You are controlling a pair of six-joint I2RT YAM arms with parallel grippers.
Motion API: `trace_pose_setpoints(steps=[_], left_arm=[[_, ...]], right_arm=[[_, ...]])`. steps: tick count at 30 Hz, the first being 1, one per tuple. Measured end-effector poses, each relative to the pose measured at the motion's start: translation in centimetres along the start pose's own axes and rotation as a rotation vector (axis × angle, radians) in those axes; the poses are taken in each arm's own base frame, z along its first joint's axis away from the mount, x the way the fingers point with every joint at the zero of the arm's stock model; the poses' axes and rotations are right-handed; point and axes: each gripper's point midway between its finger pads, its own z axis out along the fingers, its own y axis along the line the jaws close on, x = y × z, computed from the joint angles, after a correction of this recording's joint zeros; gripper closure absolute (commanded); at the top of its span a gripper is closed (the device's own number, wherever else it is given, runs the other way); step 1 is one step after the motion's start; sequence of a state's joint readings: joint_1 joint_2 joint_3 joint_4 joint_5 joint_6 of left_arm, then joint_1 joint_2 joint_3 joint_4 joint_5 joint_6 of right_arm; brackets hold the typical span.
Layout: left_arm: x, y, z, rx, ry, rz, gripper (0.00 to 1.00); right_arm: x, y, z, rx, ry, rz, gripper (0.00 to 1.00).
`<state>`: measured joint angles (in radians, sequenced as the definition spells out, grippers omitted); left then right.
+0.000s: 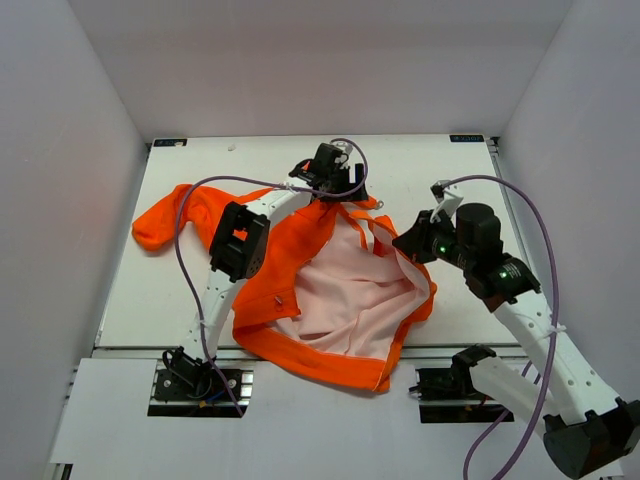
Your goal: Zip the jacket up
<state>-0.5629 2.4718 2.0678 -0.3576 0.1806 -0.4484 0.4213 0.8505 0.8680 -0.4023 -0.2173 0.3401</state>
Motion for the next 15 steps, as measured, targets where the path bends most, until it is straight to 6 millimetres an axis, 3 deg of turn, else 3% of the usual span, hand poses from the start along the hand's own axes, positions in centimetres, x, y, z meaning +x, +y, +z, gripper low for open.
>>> trace_pose_setpoints(steps=[6, 9, 12, 15], left_arm=[[-0.5, -0.1, -0.2, -0.009, 0.018, 0.025, 0.02], [0.3, 0.9, -1.8, -0.062, 0.026, 0.043, 0.02], [1.7, 2.9, -6.9, -0.190, 0.032, 0.043, 0.02], [0.8, 3.7, -14.6, -0.283, -0.058, 0.008, 0.02]], right_arm=[[0.8, -1.0, 1.4, 0.050, 0.043, 0.085, 1.00], [0.6, -2.1, 2.4, 0.114, 0.047, 0.122, 1.00], [-1.1, -3.1, 3.2, 0.191, 0.018, 0.155, 1.00], [-3.3, -4.3, 3.8, 0.282, -0.032, 0.195, 1.00]])
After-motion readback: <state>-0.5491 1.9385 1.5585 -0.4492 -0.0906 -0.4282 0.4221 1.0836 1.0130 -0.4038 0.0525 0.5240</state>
